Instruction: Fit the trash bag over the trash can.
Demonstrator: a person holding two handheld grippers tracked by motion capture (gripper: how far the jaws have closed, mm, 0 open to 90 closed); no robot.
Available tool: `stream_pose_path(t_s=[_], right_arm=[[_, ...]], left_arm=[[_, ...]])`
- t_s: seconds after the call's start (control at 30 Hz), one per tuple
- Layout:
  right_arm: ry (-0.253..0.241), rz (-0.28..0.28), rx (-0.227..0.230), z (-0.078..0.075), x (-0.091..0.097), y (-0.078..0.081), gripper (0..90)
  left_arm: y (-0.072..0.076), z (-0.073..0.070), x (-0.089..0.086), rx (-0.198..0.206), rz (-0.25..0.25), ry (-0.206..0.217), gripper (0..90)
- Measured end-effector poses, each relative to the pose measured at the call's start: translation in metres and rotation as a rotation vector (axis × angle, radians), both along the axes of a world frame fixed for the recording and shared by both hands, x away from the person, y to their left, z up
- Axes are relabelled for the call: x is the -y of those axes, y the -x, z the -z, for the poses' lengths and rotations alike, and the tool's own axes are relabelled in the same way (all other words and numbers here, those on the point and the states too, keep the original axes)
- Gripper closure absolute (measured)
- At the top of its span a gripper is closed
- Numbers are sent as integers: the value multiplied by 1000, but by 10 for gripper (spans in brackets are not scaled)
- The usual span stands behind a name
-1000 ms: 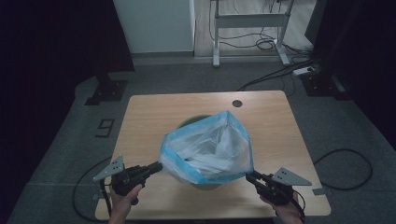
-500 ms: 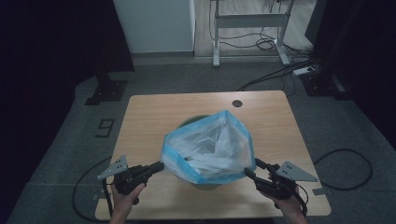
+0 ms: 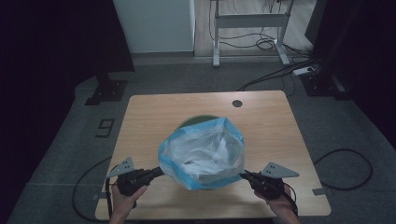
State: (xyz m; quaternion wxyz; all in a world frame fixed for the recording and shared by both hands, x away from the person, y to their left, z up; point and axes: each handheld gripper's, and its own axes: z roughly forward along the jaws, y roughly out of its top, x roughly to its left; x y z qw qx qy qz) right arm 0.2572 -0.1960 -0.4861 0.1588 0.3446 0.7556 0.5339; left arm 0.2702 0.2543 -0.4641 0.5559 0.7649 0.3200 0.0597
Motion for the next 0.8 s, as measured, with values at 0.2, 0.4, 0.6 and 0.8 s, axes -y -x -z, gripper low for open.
stream_pose_path(t_s=[0.2, 0.4, 0.6, 0.8], right_arm=[[23, 48, -7, -3, 3, -12, 878], [12, 109, -26, -4, 4, -24, 854], [3, 126, -19, -2, 6, -22, 855], [0, 144, -13, -2, 12, -19, 863]], left_arm=[[-10, 2, 18, -31, -36, -118, 890], [-17, 0, 27, -2, -99, -146, 745], [-5, -7, 8, 53, -92, -105, 486], [4, -16, -21, 70, -93, -35, 407]])
